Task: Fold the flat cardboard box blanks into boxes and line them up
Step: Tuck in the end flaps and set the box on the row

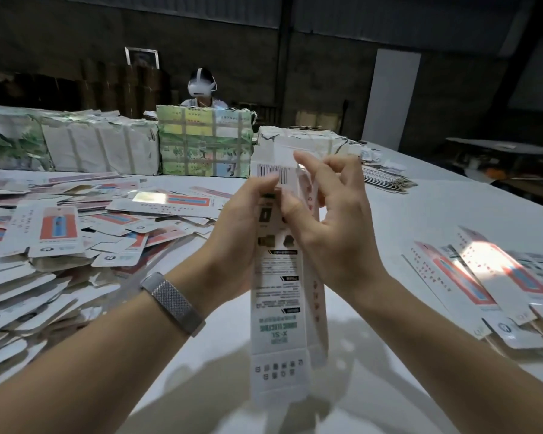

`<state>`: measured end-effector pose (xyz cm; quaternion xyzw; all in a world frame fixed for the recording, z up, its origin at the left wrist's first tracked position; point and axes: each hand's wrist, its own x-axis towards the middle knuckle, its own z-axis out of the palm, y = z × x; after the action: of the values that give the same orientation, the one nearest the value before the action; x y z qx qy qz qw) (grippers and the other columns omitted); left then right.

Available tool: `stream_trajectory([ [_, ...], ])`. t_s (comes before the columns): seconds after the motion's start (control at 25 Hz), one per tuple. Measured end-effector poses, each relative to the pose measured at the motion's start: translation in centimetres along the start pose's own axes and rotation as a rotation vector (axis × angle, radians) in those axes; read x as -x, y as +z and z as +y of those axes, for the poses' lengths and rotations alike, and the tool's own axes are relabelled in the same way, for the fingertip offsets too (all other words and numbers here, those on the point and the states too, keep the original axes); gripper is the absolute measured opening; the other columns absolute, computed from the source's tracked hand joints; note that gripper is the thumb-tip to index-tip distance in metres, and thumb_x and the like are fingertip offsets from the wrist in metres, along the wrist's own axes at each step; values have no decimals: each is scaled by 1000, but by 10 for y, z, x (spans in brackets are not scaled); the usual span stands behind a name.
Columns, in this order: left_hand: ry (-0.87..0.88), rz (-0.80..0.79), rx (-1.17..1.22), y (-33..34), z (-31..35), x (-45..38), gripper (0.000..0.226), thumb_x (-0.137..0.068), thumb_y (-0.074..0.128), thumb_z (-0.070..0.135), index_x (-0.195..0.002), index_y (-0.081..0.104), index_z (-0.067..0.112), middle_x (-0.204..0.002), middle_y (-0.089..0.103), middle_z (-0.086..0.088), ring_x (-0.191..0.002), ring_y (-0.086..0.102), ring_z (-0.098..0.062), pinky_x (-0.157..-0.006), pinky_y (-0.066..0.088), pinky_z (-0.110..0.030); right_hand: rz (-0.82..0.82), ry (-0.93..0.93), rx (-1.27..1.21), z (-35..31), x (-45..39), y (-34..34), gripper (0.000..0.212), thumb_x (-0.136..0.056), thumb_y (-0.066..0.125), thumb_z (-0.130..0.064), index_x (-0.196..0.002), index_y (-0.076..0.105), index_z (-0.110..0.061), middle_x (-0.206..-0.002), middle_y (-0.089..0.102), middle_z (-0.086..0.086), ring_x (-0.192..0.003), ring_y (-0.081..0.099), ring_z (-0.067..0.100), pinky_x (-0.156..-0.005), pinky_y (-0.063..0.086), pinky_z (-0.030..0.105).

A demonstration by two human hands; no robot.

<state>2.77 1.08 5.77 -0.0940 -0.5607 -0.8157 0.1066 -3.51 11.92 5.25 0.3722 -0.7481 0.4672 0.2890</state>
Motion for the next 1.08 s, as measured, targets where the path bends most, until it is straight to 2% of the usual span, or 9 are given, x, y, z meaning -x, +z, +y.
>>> stream_trajectory([
  [0.16,1,18,-75,1,-3,0,71,-99,28,61,-101,74,7,-84,74,-12,-75,73,-25,-63,61,-33,-22,-6,-13,-6,0,-3,45,-88,58,-48,-126,63,-25,-99,39,-10,-99,52,14,-82,50,30],
  [0.24,22,9,-108,5,-1,2,73,-97,26,63,-91,74,9,-77,75,-9,-69,73,-22,-59,60,-30,-1,-16,-30,-12,-1,-6,34,-88,58,-49,-114,61,-28,-94,40,-15,-89,52,10,-75,48,26],
  [0.32,90,-3,-125,9,1,4,69,-94,26,63,-80,76,17,-70,74,-4,-63,73,-18,-55,57,-27,43,-36,-76,-19,-2,-8,27,-88,58,-47,-107,53,-29,-94,43,-13,-88,53,10,-74,52,31],
  [0.44,196,74,-162,12,2,1,70,-97,29,63,-123,60,6,-91,75,-16,-80,76,-29,-64,61,-35,61,-43,-183,-25,-2,-10,26,-89,61,-39,-104,42,-30,-97,51,-2,-91,59,20,-74,55,43],
  [0.52,250,124,-203,11,-1,-1,67,-99,34,63,-134,44,7,-107,71,-24,-91,74,-36,-71,62,-44,40,-22,-250,-26,-1,-10,26,-89,62,-35,-102,39,-34,-101,54,3,-94,59,23,-75,55,44],
  [0.68,430,125,-192,12,-5,-3,33,-105,34,43,-133,31,25,-105,74,-10,-92,74,-33,-76,61,-45,23,39,-358,-24,0,-10,30,-87,63,-33,-106,40,-38,-106,53,7,-92,60,21,-71,57,44],
  [0.8,483,103,-208,14,-6,-4,20,-106,33,37,-118,39,23,-113,69,-22,-99,70,-45,-84,58,-60,3,43,-443,-23,-2,-8,28,-92,60,-30,-112,42,-37,-107,56,10,-90,63,29,-71,57,50],
  [0.96,501,163,-257,15,-4,-3,22,-109,30,31,-112,42,13,-103,68,-17,-97,70,-39,-84,60,-53,-2,85,-624,-22,-6,-5,28,-96,54,-26,-121,43,-34,-106,58,17,-95,64,39,-76,56,56],
  [1.08,499,178,-295,15,-4,-2,22,-109,30,31,-110,43,12,-106,61,-28,-94,67,-40,-82,59,-54,-10,130,-681,-19,-4,-1,23,-95,53,-26,-118,52,-21,-108,61,21,-99,62,42,-81,54,59],
])
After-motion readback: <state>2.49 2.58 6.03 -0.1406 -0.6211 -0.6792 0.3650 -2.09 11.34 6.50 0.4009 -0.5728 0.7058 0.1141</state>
